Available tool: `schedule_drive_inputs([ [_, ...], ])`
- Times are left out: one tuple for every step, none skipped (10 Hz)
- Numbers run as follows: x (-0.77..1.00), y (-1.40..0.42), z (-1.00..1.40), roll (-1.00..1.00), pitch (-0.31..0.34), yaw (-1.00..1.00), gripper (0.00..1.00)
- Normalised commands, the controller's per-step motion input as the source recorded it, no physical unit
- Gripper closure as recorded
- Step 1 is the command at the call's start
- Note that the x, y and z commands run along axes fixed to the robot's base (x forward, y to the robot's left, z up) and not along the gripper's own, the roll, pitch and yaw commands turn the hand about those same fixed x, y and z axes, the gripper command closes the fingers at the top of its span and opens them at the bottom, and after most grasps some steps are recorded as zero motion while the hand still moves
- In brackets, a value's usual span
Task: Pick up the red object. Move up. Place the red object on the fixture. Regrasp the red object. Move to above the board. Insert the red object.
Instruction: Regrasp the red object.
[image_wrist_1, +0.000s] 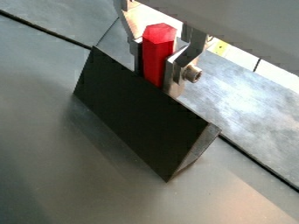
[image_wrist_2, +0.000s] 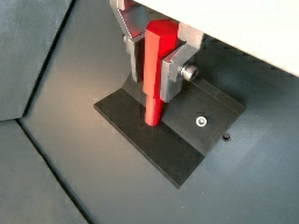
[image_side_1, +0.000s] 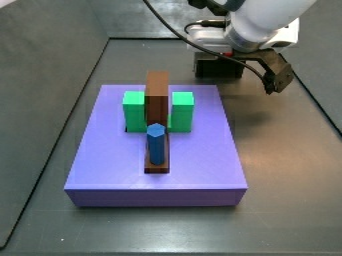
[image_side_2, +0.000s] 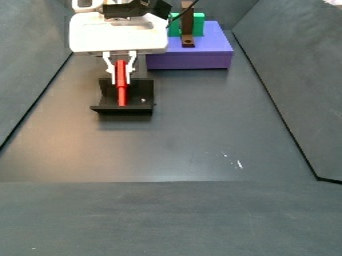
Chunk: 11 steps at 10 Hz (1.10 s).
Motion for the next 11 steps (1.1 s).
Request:
schedule_drive_inputs([
  [0.00,0.00,0.00,0.00,0.000,0.00,1.00],
  [0.00,0.00,0.00,0.00,0.000,0.00,1.00],
  [0.00,0.00,0.00,0.00,0.000,0.00,1.00],
  [0.00,0.00,0.00,0.00,0.000,0.00,1.00],
  [0.00,0.00,0.00,0.00,0.000,0.00,1.00],
  [0.00,0.00,0.00,0.00,0.000,0.00,1.00],
  [0.00,0.00,0.00,0.00,0.000,0.00,1.00],
  [0.00,0.00,0.00,0.00,0.000,0.00,1.00],
  [0.00,0.00,0.00,0.00,0.000,0.00,1.00],
  [0.00,0.00,0.00,0.00,0.000,0.00,1.00],
  [0.00,0.00,0.00,0.00,0.000,0.00,1.00],
])
